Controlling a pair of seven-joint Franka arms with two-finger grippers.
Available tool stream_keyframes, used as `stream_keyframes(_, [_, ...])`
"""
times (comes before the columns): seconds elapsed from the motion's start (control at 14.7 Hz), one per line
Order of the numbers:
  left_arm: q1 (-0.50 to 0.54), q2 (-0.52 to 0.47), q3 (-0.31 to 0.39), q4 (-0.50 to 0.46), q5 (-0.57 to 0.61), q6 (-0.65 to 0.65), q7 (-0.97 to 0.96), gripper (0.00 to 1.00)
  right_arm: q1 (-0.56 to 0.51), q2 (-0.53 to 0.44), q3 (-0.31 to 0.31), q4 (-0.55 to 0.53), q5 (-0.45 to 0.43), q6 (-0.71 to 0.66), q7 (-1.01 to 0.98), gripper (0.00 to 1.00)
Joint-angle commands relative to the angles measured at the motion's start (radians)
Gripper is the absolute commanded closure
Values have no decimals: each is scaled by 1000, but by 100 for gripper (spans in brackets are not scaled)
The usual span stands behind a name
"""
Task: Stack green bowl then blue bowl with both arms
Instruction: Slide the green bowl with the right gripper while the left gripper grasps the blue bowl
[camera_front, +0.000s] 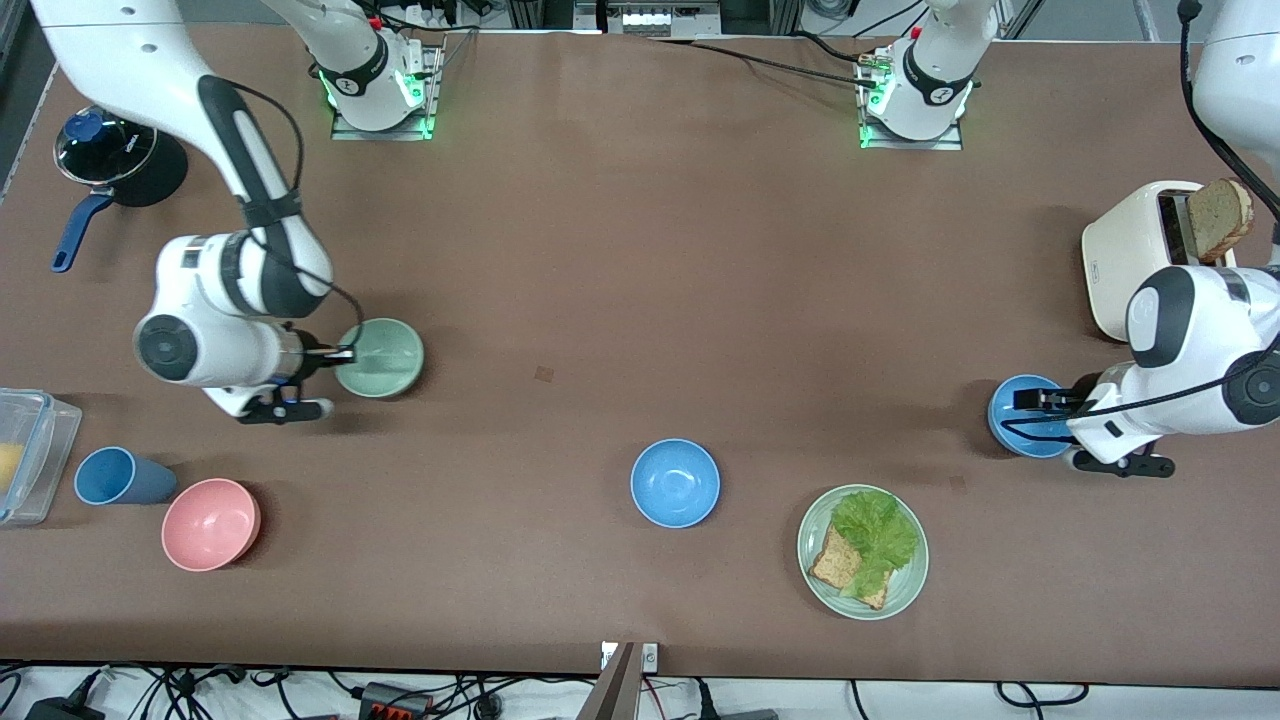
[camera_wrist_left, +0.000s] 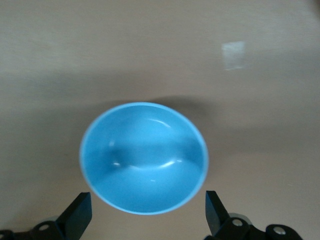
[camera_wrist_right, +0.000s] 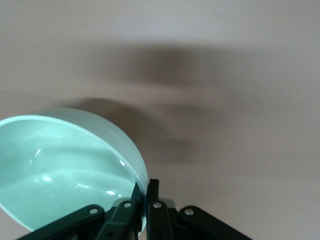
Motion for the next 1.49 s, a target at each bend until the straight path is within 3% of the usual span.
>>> stream_keyframes(0.0, [44, 35, -10, -4, 39, 68, 63, 1, 140, 1, 48, 36, 9, -6, 157, 100])
stream_keyframes(0.27, [87, 94, -8, -18, 48, 149, 96, 10, 381, 70, 54, 162, 14, 3, 474, 100])
stream_keyframes(0.48, [89, 113, -6, -16, 71, 158, 97, 22, 454, 122, 62, 226, 137, 8, 538, 100])
stream_keyframes(0.54, [89, 121, -5, -15, 71, 158, 97, 30, 459, 127, 62, 222, 144, 11, 532, 100])
stream_keyframes(0.75, [87, 122, -5, -10, 71, 152, 97, 70, 459, 158, 65, 219, 153, 9, 536, 100])
stream_keyframes(0.95, [89, 111, -8, -9, 68, 143, 114, 99, 502, 161, 66, 204, 201, -1, 538, 100])
stream_keyframes(1.22, [89, 67, -43, -9, 56, 64, 108, 99, 527, 156, 66, 180, 208, -23, 547, 100])
stream_keyframes(1.29, [93, 49, -74, -9, 48, 24, 105, 99, 528, 158, 65, 179, 210, -20, 550, 88])
stream_keyframes(1.36, [104, 26, -106, -7, 30, -13, 105, 99, 527, 156, 65, 183, 216, -24, 573, 49])
stream_keyframes(1.43, [113, 7, -132, -7, 1, -45, 104, 99, 521, 147, 65, 188, 215, -26, 602, 0])
